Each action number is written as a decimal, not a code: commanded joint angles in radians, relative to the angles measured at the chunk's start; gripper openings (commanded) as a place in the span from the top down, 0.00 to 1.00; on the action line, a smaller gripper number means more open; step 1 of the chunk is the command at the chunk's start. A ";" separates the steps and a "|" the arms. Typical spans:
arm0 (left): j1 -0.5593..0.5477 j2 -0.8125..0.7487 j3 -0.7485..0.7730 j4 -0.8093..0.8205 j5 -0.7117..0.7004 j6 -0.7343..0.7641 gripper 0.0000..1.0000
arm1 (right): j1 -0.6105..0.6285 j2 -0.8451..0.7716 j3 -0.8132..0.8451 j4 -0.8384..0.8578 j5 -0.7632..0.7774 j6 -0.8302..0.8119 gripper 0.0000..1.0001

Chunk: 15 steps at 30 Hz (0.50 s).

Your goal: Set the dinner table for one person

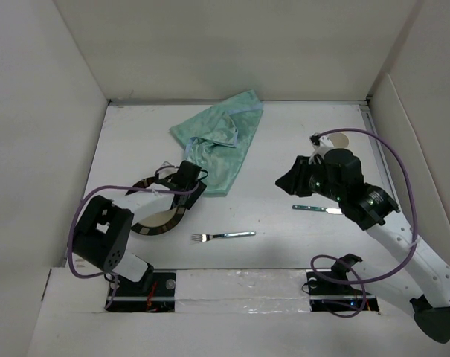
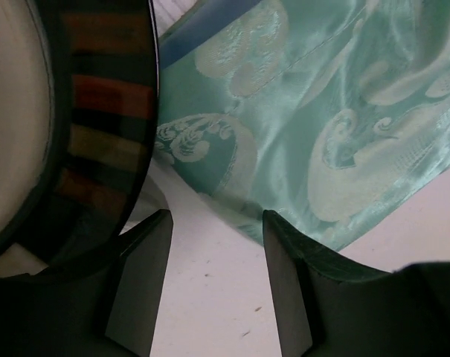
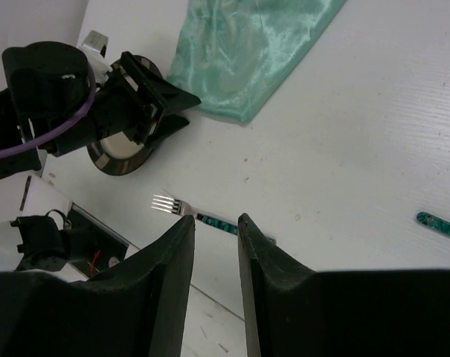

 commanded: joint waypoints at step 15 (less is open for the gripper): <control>0.019 0.104 0.137 -0.106 -0.188 -0.113 0.76 | -0.006 -0.052 -0.038 -0.020 -0.018 0.008 0.61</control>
